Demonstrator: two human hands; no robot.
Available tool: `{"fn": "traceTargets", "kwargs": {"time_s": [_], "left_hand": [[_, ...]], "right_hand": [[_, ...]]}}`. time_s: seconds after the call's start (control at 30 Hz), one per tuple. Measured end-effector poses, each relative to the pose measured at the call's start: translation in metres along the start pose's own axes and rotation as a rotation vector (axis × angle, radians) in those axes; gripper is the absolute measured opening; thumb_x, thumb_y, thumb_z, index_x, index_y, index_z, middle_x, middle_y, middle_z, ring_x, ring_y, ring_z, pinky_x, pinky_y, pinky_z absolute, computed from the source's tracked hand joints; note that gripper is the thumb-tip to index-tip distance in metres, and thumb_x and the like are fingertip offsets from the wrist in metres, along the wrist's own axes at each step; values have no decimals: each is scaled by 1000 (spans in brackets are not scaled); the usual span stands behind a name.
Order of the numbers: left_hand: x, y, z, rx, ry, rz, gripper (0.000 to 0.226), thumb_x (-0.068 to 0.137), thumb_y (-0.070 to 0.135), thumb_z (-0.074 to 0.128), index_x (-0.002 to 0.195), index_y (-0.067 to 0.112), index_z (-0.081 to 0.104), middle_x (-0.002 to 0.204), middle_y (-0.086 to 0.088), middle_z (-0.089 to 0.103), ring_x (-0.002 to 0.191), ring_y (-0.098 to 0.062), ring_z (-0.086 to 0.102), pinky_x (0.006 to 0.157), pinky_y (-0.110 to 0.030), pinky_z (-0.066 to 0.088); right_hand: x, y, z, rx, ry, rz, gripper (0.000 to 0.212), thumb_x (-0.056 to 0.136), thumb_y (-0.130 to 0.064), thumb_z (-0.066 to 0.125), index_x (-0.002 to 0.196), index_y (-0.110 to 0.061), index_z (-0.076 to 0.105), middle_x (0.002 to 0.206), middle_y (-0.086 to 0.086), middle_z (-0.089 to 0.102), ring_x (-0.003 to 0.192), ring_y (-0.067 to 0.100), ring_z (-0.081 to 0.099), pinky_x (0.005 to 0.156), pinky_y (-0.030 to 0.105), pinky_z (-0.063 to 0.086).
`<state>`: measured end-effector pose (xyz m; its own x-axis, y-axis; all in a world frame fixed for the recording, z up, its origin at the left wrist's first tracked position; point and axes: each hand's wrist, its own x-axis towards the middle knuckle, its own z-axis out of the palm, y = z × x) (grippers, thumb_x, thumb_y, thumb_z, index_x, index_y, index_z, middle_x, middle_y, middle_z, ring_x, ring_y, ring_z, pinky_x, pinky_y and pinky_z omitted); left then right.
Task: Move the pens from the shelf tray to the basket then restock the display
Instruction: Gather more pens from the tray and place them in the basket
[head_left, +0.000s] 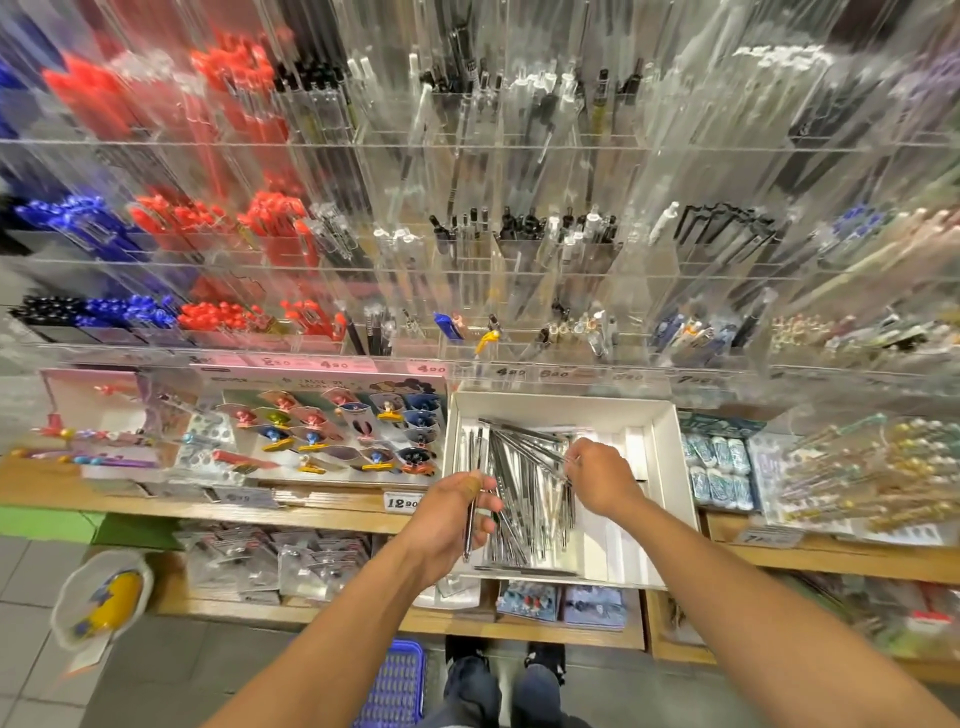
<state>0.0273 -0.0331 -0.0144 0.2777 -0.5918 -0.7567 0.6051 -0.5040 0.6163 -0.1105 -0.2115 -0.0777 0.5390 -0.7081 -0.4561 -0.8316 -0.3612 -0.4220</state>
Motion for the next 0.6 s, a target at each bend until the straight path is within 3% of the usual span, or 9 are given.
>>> {"fn": "traceTargets", "kwargs": {"time_s": [0.1, 0.23, 0.33, 0.4, 0.53, 0.6], "left_hand": [[1, 5, 3, 19, 10, 42, 22, 106, 19, 40, 108, 5, 57, 73, -3, 65, 51, -11, 50, 46, -21, 38], [0, 14, 11, -67, 1, 116, 22, 107, 15, 39, 104, 2, 56, 86, -13, 68, 64, -18, 63, 57, -25, 54], [-1, 17, 15, 8, 18, 185, 23, 105, 18, 44, 104, 2, 61, 105, -14, 70, 88, -23, 68, 78, -28, 57], [-4, 18, 17, 41, -17, 198, 25, 104, 22, 47, 103, 4, 64, 110, -12, 71, 99, -24, 69, 83, -28, 56], [-9, 15, 14, 19, -182, 150, 28, 106, 25, 42, 115, 6, 59, 109, -15, 72, 93, -28, 69, 86, -42, 54], [-9, 11, 12, -28, -215, 131, 29, 105, 27, 41, 121, 6, 55, 108, -16, 72, 85, -27, 68, 79, -40, 55]], "right_hand": [[-15, -4, -21, 129, 122, -99, 15, 98, -23, 53, 100, -14, 64, 101, 4, 64, 86, 18, 58, 75, 29, 45], [-36, -20, -52, 342, 214, -292, 8, 94, -25, 62, 97, -19, 67, 91, -7, 63, 72, 0, 53, 65, 14, 39], [-43, -39, -67, 555, 123, -305, 9, 93, -26, 63, 86, -23, 66, 71, -13, 62, 59, -5, 51, 58, 9, 39], [-43, -52, -69, 643, 25, -299, 13, 94, -27, 62, 82, -22, 65, 62, -15, 59, 54, -4, 48, 56, 13, 39], [-38, -69, -59, 751, -64, -240, 20, 97, -26, 59, 91, -8, 65, 64, -6, 55, 52, 5, 48, 53, 20, 42], [-35, -75, -52, 818, -75, -209, 20, 97, -24, 59, 95, -6, 66, 65, -2, 57, 51, 6, 49, 53, 21, 44]]}}
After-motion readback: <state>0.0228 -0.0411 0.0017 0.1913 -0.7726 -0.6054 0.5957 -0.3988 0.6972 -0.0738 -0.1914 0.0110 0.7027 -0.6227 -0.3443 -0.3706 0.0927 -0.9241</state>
